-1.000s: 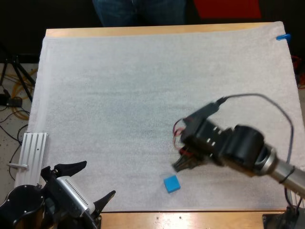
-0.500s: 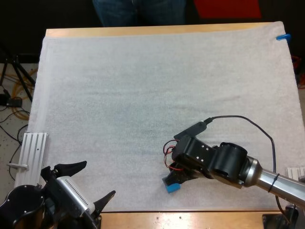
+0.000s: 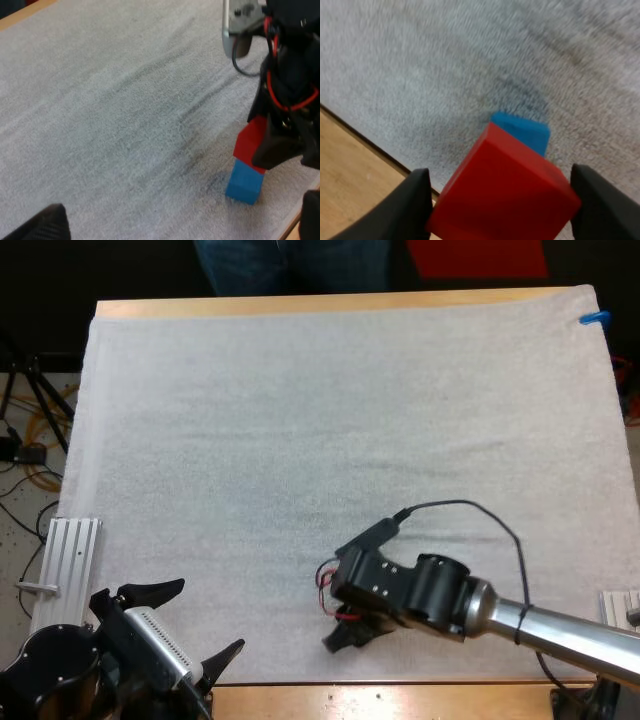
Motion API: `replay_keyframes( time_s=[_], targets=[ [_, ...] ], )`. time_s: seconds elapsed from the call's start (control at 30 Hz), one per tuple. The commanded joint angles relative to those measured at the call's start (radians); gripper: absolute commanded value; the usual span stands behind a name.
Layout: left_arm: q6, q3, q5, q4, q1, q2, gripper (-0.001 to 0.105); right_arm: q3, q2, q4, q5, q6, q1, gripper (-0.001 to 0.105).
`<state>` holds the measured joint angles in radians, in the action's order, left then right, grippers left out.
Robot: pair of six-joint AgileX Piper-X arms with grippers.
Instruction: Stack red cube on blue cube
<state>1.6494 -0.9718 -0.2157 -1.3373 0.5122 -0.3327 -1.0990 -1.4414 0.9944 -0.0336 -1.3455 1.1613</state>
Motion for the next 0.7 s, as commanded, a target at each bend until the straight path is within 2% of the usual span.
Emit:
replay_keyframes(
  time_s=[0.0, 0.33, 0.67],
  targets=[
    [0.018, -0.002, -0.003, -0.005, 0.005, -0.002, 0.087, 0.015, -0.001, -0.020, 0.000, 0.002, 0.003, 0.024],
    [0.018, -0.002, -0.004, -0.005, 0.005, -0.002, 0.087, 0.109, -0.012, -0.130, 0.002, 0.020, 0.007, 0.024],
    [0.018, -0.002, -0.004, -0.005, 0.005, -0.002, 0.087, 0.136, -0.062, -0.201, 0.002, 0.020, 0.007, 0.024]
  ],
)
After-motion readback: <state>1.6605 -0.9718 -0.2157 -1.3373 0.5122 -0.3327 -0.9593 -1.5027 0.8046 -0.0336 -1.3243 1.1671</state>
